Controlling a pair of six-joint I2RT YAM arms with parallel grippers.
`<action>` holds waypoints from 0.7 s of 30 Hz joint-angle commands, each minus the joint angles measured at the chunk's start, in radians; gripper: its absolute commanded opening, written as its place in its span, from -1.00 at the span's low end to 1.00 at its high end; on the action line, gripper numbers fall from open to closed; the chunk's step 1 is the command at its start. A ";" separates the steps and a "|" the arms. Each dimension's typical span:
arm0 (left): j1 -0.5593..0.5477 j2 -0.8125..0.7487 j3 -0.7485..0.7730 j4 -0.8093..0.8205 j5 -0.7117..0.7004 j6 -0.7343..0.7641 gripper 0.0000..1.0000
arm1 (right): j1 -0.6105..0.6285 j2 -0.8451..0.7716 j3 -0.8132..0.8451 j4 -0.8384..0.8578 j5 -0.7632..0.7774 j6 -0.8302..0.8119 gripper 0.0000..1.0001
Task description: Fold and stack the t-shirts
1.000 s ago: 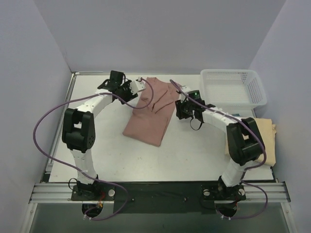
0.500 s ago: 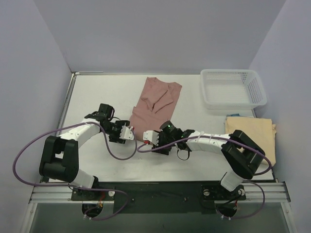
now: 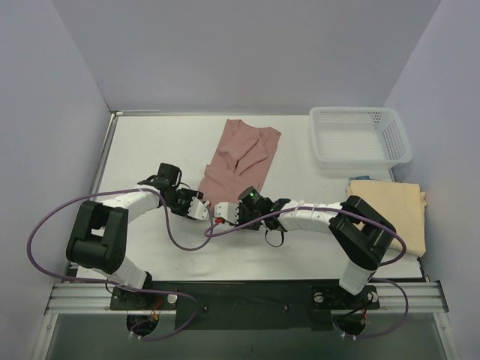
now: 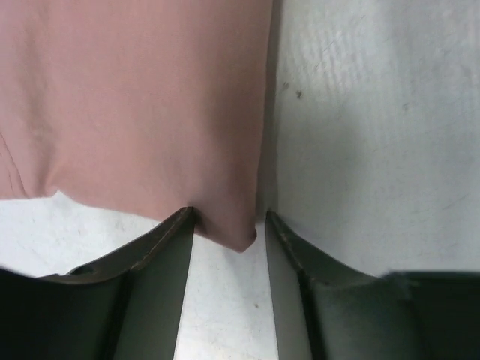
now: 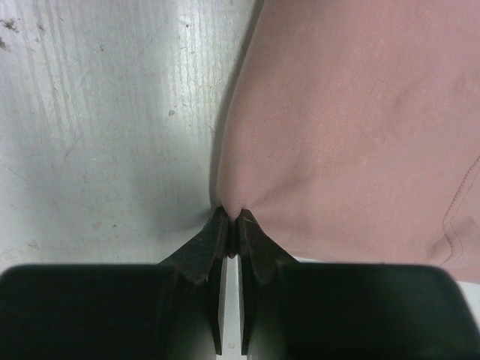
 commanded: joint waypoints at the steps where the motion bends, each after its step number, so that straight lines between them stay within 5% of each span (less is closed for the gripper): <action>1: -0.004 0.034 -0.027 0.068 -0.068 0.065 -0.20 | -0.003 0.012 0.006 -0.090 0.026 -0.001 -1.00; 2: -0.007 0.040 -0.030 0.073 -0.073 0.069 -0.36 | -0.005 0.007 0.007 -0.098 0.020 0.001 -1.00; 3: -0.010 0.041 -0.030 0.076 -0.074 0.070 -0.81 | -0.006 0.001 0.009 -0.101 0.009 0.005 -1.00; 4: -0.012 0.040 -0.032 0.073 -0.076 0.069 -1.00 | -0.006 -0.007 0.012 -0.107 0.005 0.010 -1.00; 12: -0.009 -0.159 0.005 -0.270 -0.036 0.021 -1.00 | 0.020 -0.179 -0.022 -0.237 -0.122 0.100 -1.00; 21: -0.087 -0.697 -0.092 -0.827 0.053 0.021 -1.00 | 0.243 -0.470 -0.083 -0.518 -0.173 0.278 -1.00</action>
